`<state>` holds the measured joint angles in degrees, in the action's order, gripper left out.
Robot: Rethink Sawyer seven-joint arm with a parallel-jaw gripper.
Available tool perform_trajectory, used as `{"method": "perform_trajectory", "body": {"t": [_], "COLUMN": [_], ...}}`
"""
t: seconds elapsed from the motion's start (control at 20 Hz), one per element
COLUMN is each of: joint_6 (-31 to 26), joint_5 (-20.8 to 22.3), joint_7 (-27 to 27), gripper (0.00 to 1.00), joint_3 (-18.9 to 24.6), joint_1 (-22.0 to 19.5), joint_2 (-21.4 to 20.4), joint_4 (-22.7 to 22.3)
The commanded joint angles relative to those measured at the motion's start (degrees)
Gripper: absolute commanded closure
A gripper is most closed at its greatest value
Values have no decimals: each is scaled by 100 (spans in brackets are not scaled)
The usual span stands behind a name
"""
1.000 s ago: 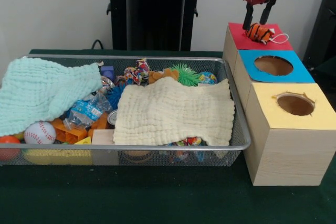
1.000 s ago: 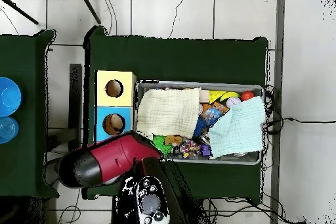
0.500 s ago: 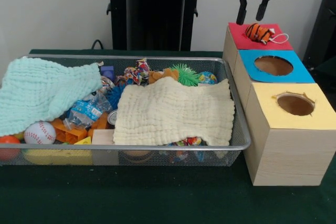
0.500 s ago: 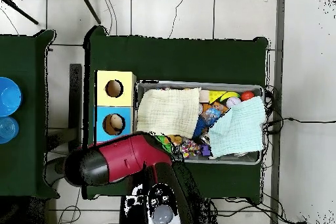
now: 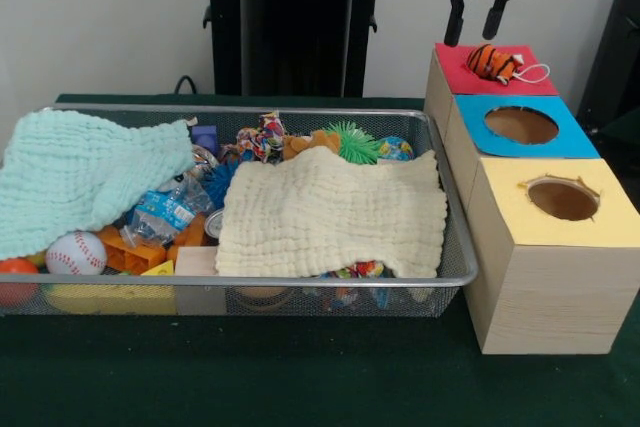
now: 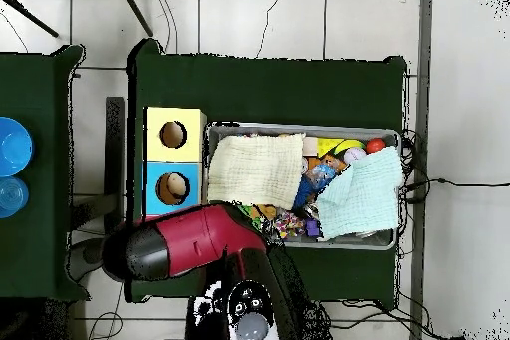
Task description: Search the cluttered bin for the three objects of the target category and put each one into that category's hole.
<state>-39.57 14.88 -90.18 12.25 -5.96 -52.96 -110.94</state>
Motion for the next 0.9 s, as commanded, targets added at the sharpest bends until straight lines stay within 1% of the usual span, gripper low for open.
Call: {"method": "perform_trajectory", "body": {"t": [0.05, 0.3, 0.4, 0.5, 0.75, 0.9], "joint_6": [6, -34, -21, 38, 196, 227], "joint_5": [-120, -93, -129, -85, -66, -183], "joint_7": [-1156, -1217, -1101, -1094, -1399, -1501], "gripper": [0, 0, 0, 0, 0, 0], "joint_3": [-247, -386, -368, -430, -588, -618], "joint_1": [24, 144, 80, 99, 343, 482], "joint_2": [267, 347, 284, 286, 612, 749], "joint_4": [361, 478, 396, 370, 574, 701]}}
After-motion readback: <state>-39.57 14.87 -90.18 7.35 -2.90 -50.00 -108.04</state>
